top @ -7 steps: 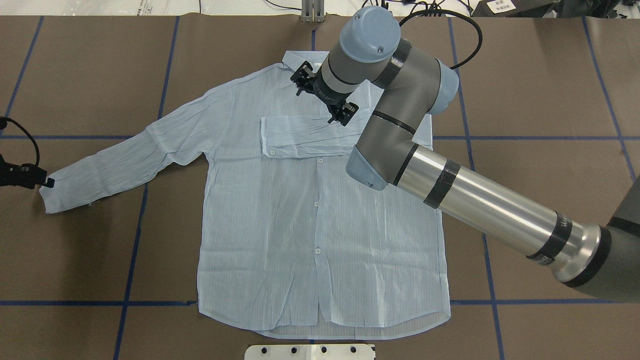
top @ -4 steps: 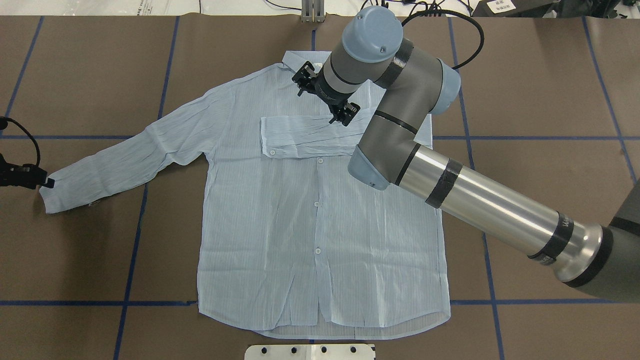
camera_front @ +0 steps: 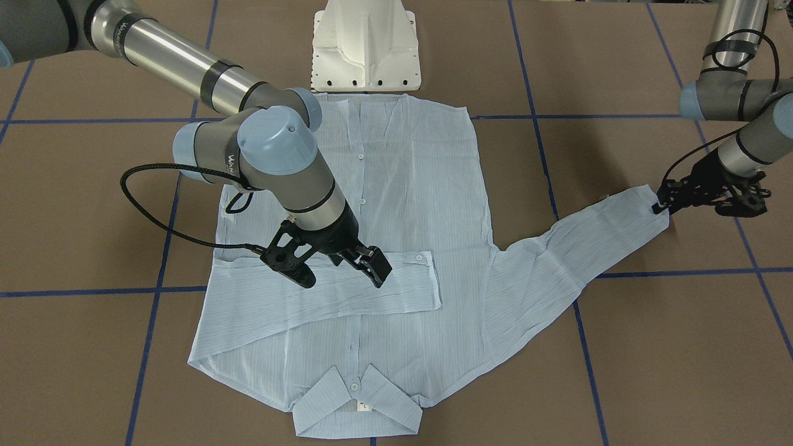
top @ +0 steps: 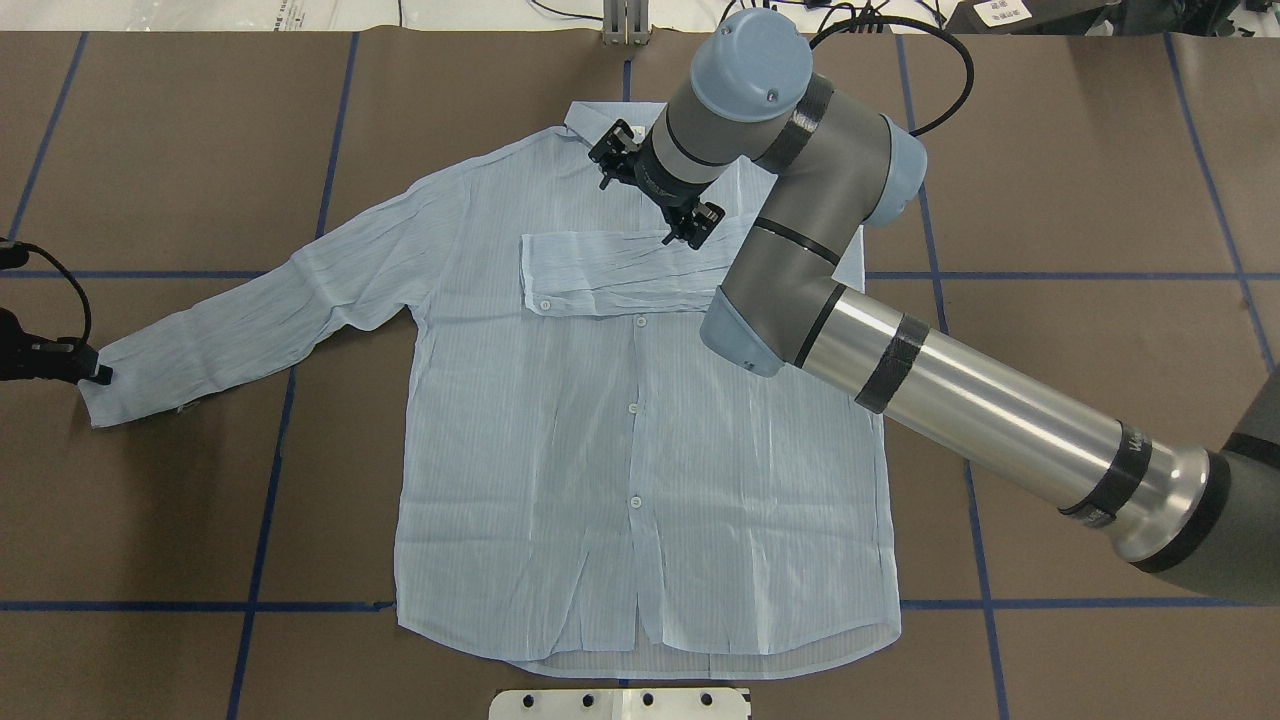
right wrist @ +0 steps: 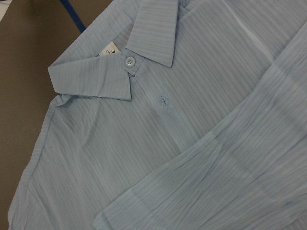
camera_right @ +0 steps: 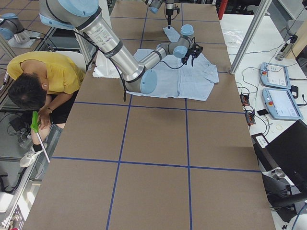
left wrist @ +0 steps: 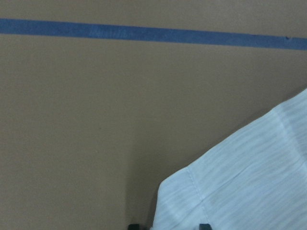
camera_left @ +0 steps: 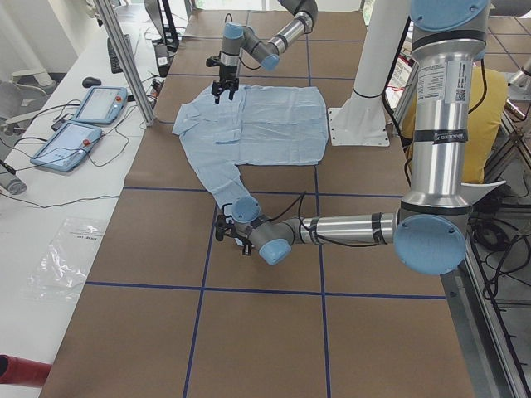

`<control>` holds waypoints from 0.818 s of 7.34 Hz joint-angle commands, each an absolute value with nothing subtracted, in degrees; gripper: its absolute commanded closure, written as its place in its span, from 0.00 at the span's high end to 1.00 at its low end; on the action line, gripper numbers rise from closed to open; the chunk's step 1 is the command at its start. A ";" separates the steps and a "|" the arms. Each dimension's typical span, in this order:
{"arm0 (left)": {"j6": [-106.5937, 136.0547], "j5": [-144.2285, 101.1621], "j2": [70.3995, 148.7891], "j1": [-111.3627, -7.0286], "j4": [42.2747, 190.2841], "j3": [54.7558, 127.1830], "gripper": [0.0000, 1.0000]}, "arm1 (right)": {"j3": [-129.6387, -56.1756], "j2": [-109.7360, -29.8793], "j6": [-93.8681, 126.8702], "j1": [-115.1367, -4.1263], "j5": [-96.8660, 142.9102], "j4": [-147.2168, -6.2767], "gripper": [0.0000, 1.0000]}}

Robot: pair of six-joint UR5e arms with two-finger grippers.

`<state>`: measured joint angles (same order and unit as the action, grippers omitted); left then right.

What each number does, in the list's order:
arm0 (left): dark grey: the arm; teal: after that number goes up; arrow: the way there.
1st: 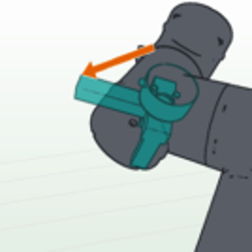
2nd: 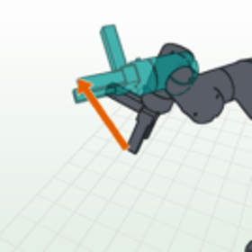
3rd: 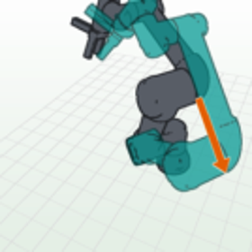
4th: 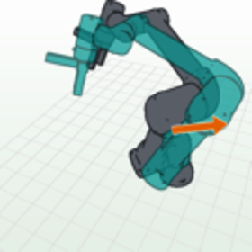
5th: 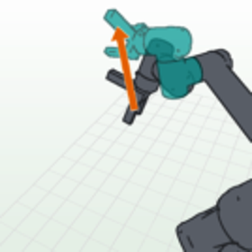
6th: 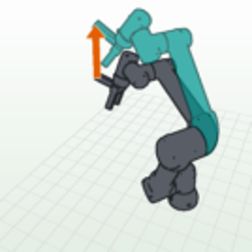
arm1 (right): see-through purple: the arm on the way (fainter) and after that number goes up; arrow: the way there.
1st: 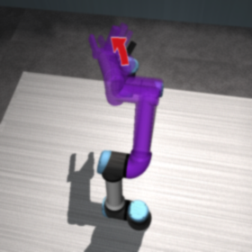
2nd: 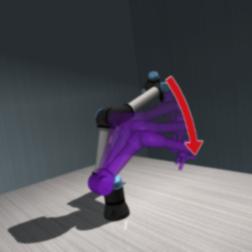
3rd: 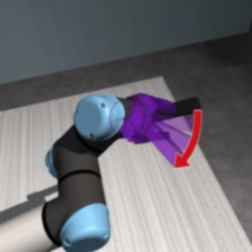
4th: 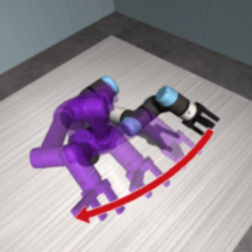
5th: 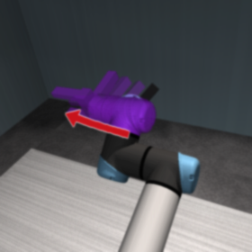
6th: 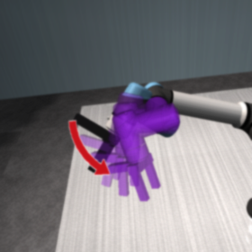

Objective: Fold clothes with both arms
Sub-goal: 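Release the sleeve with the right gripper while the left gripper grasps the other cuff, then fold the held cuff across the shirt with the left gripper while the right arm withdraws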

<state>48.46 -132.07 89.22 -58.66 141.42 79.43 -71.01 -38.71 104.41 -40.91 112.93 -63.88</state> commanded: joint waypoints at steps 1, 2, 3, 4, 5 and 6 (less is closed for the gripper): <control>50.70 -132.80 89.56 -58.62 140.98 81.54 0.00 | -71.02 -38.76 104.41 -40.96 112.94 -63.90 0.99; 51.15 -134.28 89.82 -58.62 140.72 84.09 0.00 | -72.32 -39.63 104.41 -41.13 112.94 -63.90 0.99; 55.24 -136.30 92.26 -58.62 138.89 86.90 0.00 | -76.08 -43.38 104.15 -42.35 114.59 -63.90 0.99; 62.50 -136.14 97.33 -58.62 136.26 88.40 0.00 | -81.25 -49.07 101.37 -44.45 117.48 -63.81 0.99; 69.10 -136.14 101.73 -56.88 135.80 89.46 0.00 | -84.08 -53.39 96.90 -47.08 120.73 -63.81 0.99; 79.00 -135.71 107.43 -52.34 135.44 89.65 0.00 | -85.68 -57.61 93.64 -49.63 123.37 -63.81 0.99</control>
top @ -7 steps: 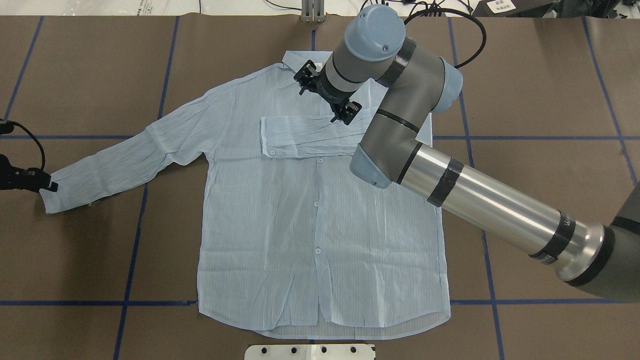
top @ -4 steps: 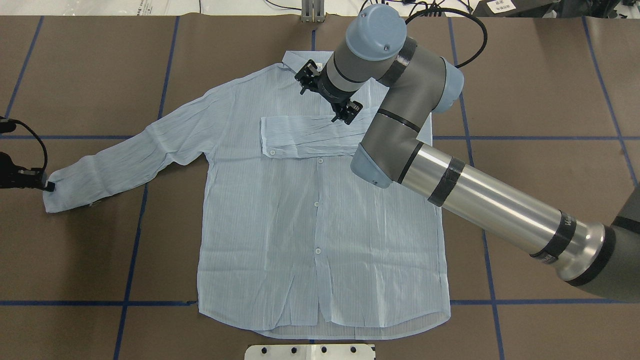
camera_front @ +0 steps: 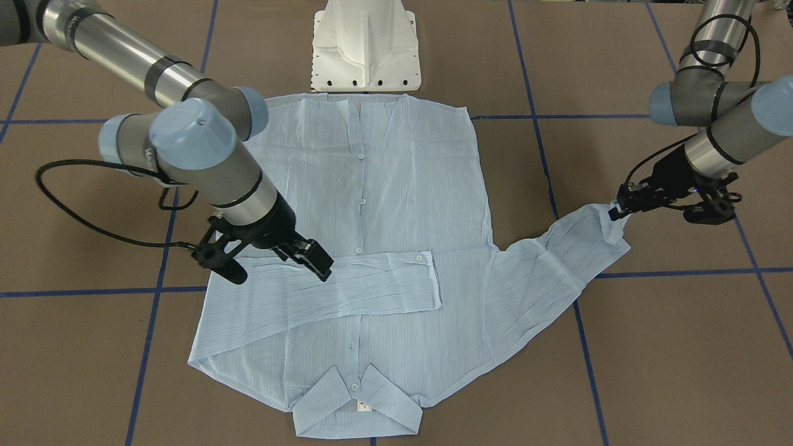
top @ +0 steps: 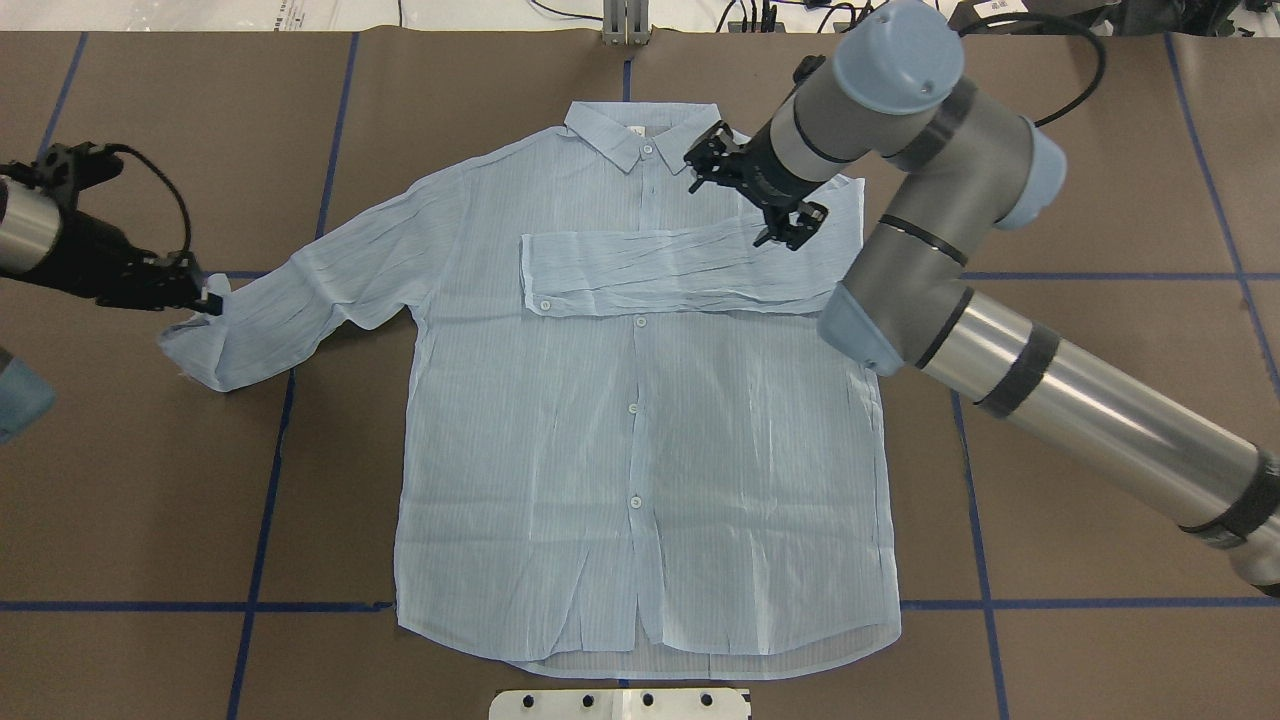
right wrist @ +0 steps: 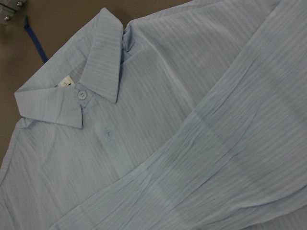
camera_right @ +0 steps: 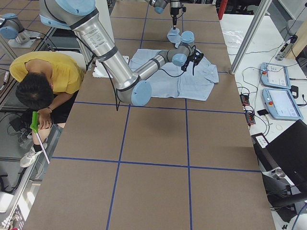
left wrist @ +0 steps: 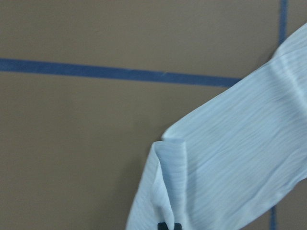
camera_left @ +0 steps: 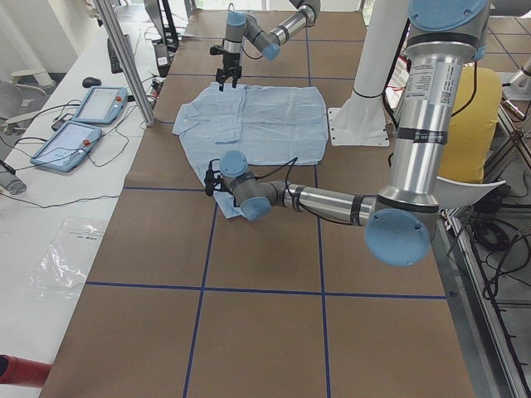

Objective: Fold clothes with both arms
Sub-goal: 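Fold the held cuff across the shirt with the left gripper while the right arm withdraws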

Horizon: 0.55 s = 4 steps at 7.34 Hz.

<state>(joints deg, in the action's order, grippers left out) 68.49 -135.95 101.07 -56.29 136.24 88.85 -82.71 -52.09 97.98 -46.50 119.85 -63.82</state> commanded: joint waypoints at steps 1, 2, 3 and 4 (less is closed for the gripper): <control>87.98 -135.36 112.88 -48.64 134.31 89.65 0.00 | -87.00 -61.48 88.99 -51.22 123.57 -63.72 0.99; 93.98 -131.78 118.07 -45.38 132.99 89.39 0.00 | -87.53 -65.09 83.03 -53.15 123.75 -63.63 0.99; 100.31 -126.35 124.48 -39.52 131.59 87.99 0.00 | -87.97 -68.87 76.97 -55.44 125.32 -63.55 0.99; 104.98 -122.82 130.11 -36.77 130.70 84.93 0.00 | -87.98 -71.78 71.95 -57.46 126.64 -63.54 0.99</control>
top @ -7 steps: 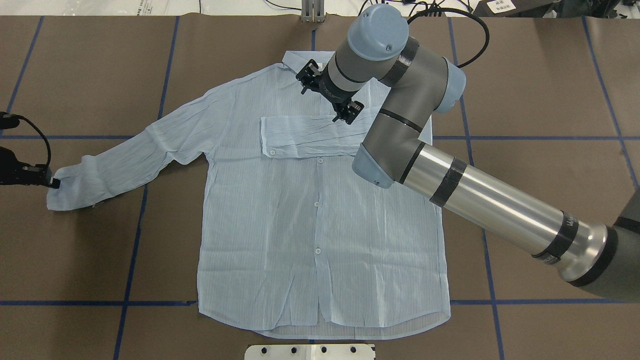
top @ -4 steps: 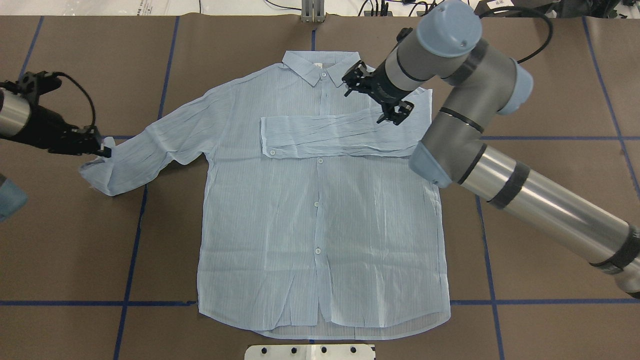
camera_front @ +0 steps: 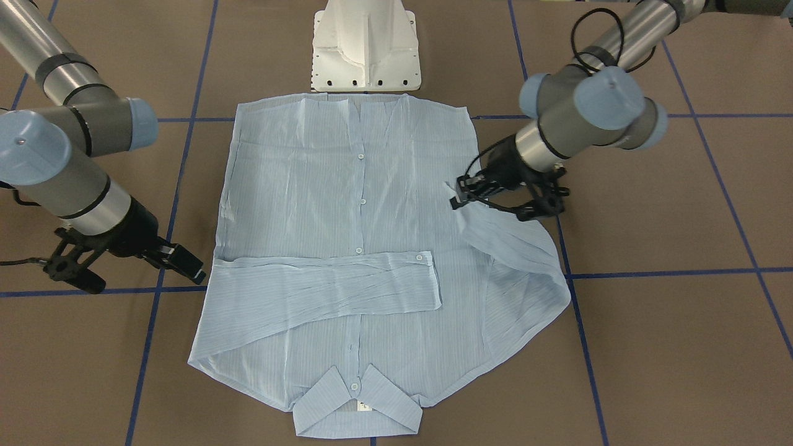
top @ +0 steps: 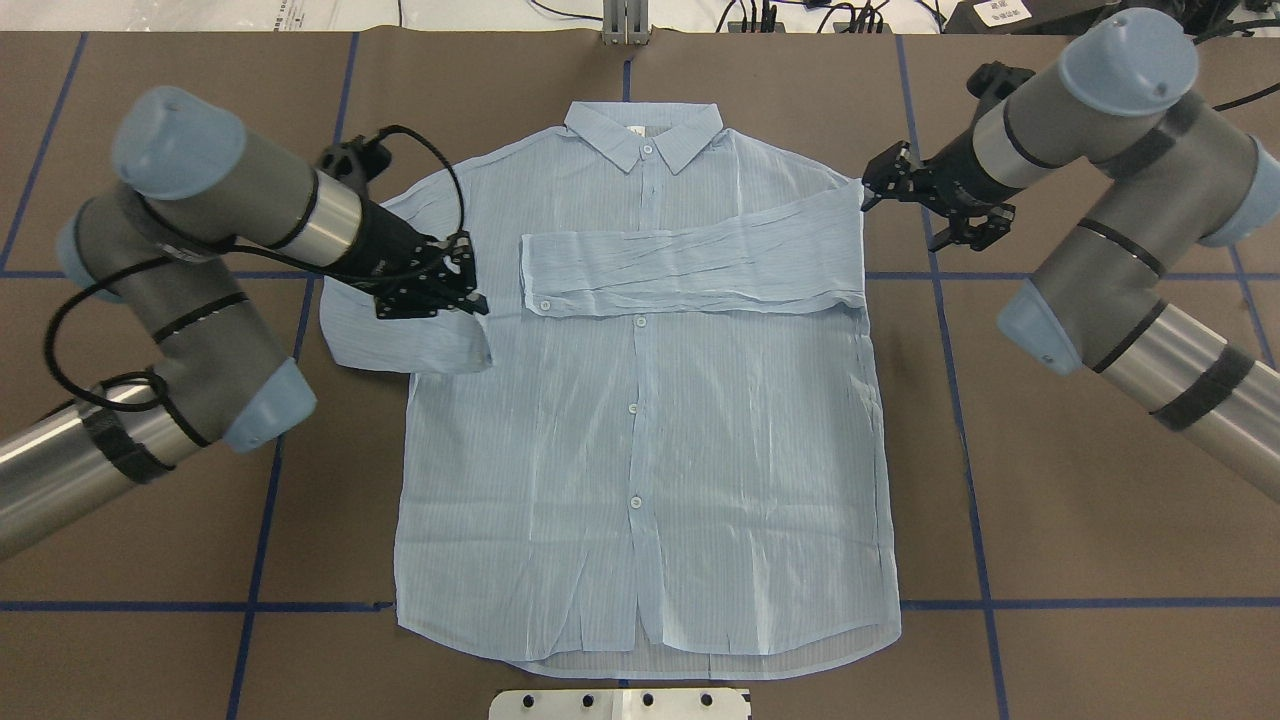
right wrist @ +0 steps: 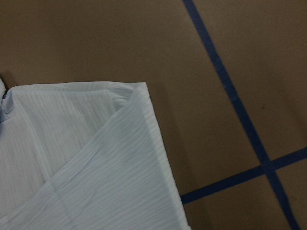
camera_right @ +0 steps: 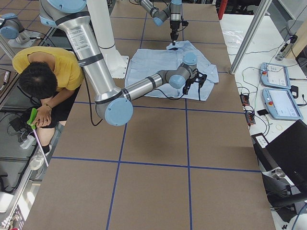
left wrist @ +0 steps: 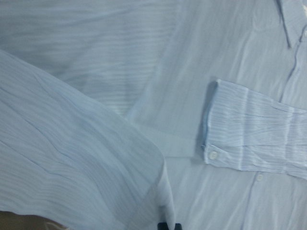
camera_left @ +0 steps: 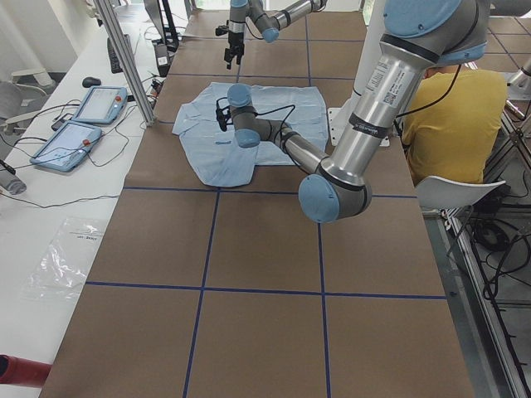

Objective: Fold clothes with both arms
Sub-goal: 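Fold the held cuff across the shirt with the left gripper while the right arm withdraws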

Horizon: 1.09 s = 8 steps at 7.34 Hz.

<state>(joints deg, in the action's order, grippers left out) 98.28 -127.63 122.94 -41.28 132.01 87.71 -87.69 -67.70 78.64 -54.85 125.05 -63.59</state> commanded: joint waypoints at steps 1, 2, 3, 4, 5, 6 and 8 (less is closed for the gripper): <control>107.64 -120.35 135.82 -34.39 130.78 79.94 0.00 | -87.98 -74.76 67.20 -59.22 127.00 -63.54 0.99; 108.88 -117.54 143.01 -32.89 130.87 72.76 0.00 | -87.98 -77.32 62.19 -60.28 127.26 -63.54 1.00; 109.94 -115.33 148.04 -31.65 131.57 67.12 0.00 | -87.89 -78.56 59.88 -61.42 128.14 -63.63 1.00; 110.04 -114.62 149.49 -31.29 131.75 65.93 0.00 | -87.80 -78.75 59.68 -61.61 128.23 -63.63 1.00; 110.04 -114.61 149.59 -31.29 131.75 65.83 0.00 | -87.72 -78.92 59.68 -61.61 128.23 -63.63 1.00; 110.04 -114.61 149.59 -31.20 131.75 65.74 0.00 | -87.80 -78.93 59.68 -61.61 128.23 -63.63 1.00; 109.95 -114.26 150.03 -30.85 131.75 65.74 0.30 | -87.98 -79.10 60.11 -61.52 128.32 -63.54 1.00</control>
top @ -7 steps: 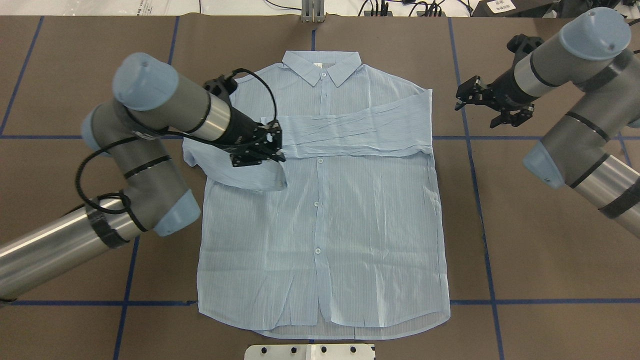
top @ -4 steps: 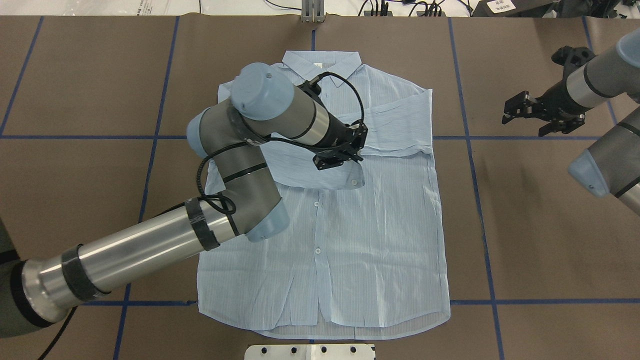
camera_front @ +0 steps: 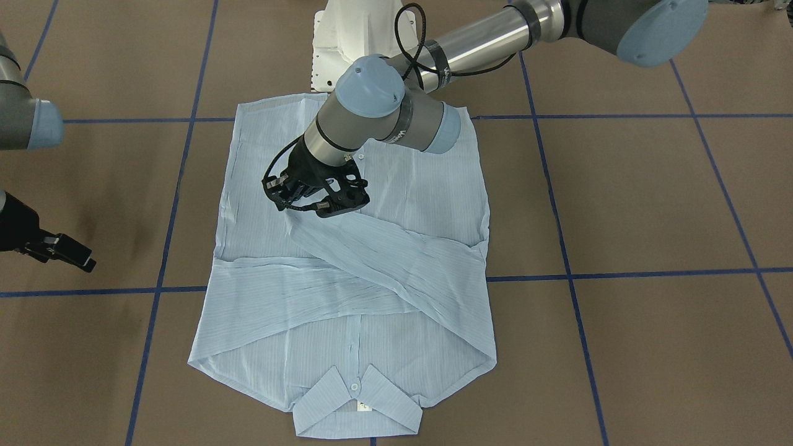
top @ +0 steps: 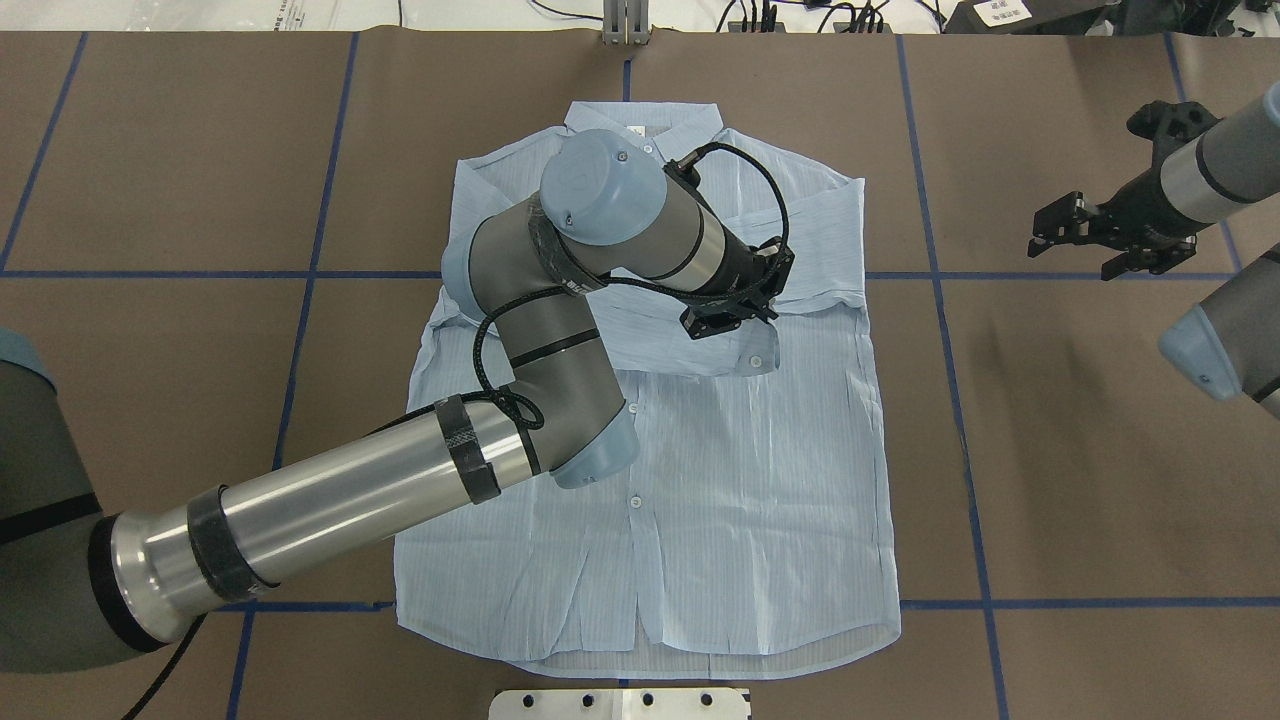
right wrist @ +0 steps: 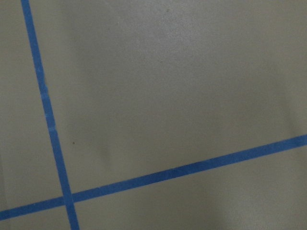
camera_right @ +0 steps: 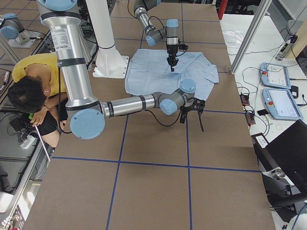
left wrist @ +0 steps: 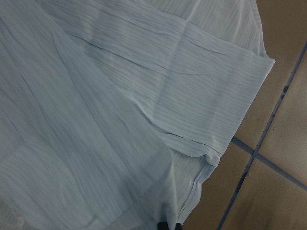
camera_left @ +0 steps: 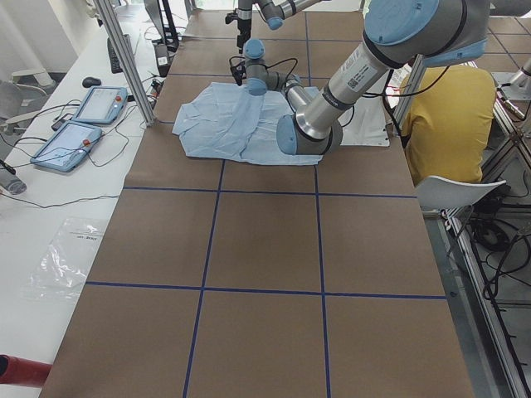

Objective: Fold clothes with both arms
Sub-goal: 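Release the sleeve and lift the left gripper while the right gripper moves to the hem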

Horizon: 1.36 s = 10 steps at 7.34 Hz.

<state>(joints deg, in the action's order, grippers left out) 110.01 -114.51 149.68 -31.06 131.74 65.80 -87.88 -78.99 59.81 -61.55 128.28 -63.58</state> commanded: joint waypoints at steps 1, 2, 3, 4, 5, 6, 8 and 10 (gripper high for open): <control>109.52 -112.87 150.64 -30.41 131.75 65.83 0.88 | -88.33 -79.10 60.81 -61.44 128.23 -63.63 1.00; 109.51 -112.68 151.34 -30.41 131.75 66.09 0.99 | -88.42 -79.19 60.82 -61.44 128.41 -63.55 1.00; 109.77 -112.68 151.70 -30.41 131.66 66.35 0.99 | -89.38 -80.06 60.91 -61.00 129.19 -63.46 1.00; 109.86 -112.94 151.18 -30.41 131.31 68.88 0.99 | -93.30 -82.33 63.95 -58.73 130.24 -63.46 1.00; 109.78 -113.11 149.87 -30.50 131.05 71.26 0.99 | -96.82 -82.70 73.99 -54.45 129.04 -63.46 1.00; 109.17 -113.12 145.68 -30.50 130.87 75.98 0.99 | -100.77 -82.97 82.79 -48.84 123.72 -63.28 1.00; 99.56 -113.03 134.79 -30.76 130.87 85.47 0.98 | -110.25 -87.51 96.00 -35.84 112.99 -63.63 0.97; 88.47 -113.03 126.60 -33.04 130.87 90.68 0.98 | -117.84 -93.93 109.43 -21.79 101.93 -63.72 0.95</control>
<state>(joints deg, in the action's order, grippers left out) 95.00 -113.04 131.83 -31.79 130.84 87.28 -113.54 -90.57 100.50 -30.72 108.98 -63.66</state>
